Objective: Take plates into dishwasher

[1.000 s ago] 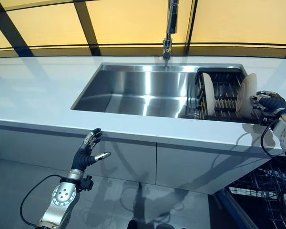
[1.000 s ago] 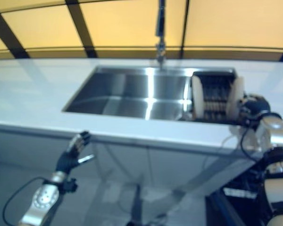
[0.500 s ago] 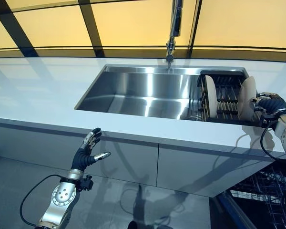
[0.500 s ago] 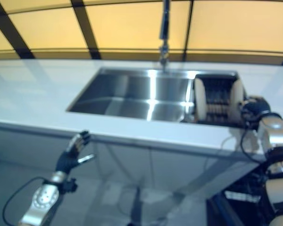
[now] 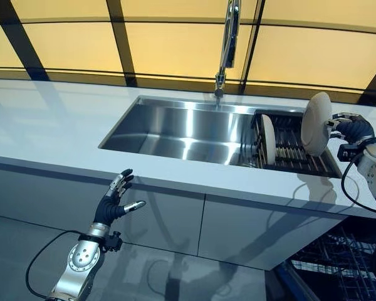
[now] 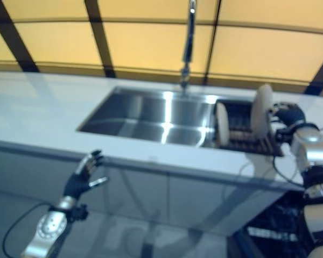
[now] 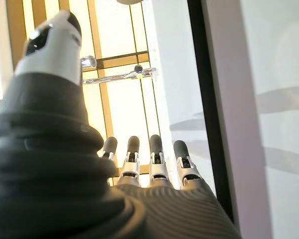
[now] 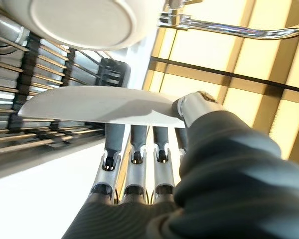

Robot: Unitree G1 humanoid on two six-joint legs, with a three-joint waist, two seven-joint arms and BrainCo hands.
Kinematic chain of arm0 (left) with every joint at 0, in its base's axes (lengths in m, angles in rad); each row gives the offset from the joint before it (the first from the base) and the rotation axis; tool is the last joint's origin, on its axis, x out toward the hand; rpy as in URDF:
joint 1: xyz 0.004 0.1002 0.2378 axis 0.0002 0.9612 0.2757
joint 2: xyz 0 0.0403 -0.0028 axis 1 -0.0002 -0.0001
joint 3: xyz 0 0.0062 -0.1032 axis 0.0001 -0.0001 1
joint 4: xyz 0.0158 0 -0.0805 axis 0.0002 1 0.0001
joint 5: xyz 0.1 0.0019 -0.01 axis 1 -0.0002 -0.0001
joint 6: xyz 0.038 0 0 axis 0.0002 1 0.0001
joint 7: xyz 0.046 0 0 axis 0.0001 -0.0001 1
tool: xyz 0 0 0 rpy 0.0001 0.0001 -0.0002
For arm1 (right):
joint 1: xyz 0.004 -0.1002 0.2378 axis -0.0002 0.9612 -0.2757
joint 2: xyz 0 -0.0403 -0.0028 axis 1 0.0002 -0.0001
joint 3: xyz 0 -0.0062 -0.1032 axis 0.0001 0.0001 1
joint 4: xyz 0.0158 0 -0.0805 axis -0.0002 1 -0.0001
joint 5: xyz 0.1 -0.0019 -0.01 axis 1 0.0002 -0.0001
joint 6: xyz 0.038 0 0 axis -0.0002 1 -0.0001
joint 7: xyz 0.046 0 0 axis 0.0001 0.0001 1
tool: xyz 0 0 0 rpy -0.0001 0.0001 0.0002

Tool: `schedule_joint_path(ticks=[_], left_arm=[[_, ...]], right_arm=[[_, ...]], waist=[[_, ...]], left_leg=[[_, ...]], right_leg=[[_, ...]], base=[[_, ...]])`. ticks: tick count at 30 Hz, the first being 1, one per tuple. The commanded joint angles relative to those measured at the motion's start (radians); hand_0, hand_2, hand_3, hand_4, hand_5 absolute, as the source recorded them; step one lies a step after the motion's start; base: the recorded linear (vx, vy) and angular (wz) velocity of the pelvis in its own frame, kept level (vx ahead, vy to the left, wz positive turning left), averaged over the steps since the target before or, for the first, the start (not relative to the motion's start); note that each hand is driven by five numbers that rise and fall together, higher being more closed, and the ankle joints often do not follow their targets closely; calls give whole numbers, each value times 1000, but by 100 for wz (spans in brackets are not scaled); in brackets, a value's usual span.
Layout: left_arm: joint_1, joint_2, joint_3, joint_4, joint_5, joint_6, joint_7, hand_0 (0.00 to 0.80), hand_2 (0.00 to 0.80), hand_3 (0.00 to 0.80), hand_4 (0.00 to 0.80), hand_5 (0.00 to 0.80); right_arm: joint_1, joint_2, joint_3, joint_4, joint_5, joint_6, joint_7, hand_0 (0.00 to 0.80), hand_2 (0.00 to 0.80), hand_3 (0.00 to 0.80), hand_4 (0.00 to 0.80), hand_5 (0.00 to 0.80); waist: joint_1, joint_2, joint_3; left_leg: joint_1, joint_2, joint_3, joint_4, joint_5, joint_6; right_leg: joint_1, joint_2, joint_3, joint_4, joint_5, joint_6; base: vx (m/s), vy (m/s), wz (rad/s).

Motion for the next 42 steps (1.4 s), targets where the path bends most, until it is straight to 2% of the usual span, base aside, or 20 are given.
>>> schedule_joint_path(ticks=[1, 13, 20, 28, 42], left_arm=[[21, 32, -43, 17, -43, -80, -16, 0, 0, 0, 0, 0], [31, 20, -40, 54, -36, -77, -12, 0, 0, 0, 0, 0], [17, 10, -24, 96, -46, -75, -3, 0, 0, 0, 0, 0], [-22, -16, 9, 126, -34, -69, 4, 0, 0, 0, 0, 0], [-59, -35, 57, 154, -38, -64, 10, 0, 0, 0, 0, 0]], right_arm=[[-128, -85, 71, -56, 43, -82, 7, 800, 800, 800, 800, 800], [-142, -141, 95, -93, 70, -55, 82, 800, 800, 800, 800, 800], [-67, -191, 69, -178, 100, -29, 113, 800, 800, 800, 800, 800], [157, -213, -86, -305, 123, 3, 164, 800, 800, 800, 800, 800], [352, -172, -200, -366, 138, 21, 236, 800, 800, 800, 800, 800]], waist=[[-16, -56, -93], [-48, -83, -116], [-90, -93, -127], [-145, -105, -110], [-196, -102, -75]], left_leg=[[8, -3, 69, -2, -22, 17], [30, 0, 99, -2, -35, 20], [41, -4, 124, -2, -42, 25], [43, -11, 154, -2, -42, 40], [49, -18, 192, 0, -71, 52]], right_leg=[[49, -33, 19, 0, -35, 26], [48, -27, 53, 0, -28, 31], [38, -27, 81, 0, -16, 39], [10, -29, 126, 6, 6, 46], [-30, -36, 189, 9, 21, 69]], base=[[6, 39, -4], [-4, 39, -8], [-17, 46, -17], [-47, 43, -13], [-48, 26, -16]])
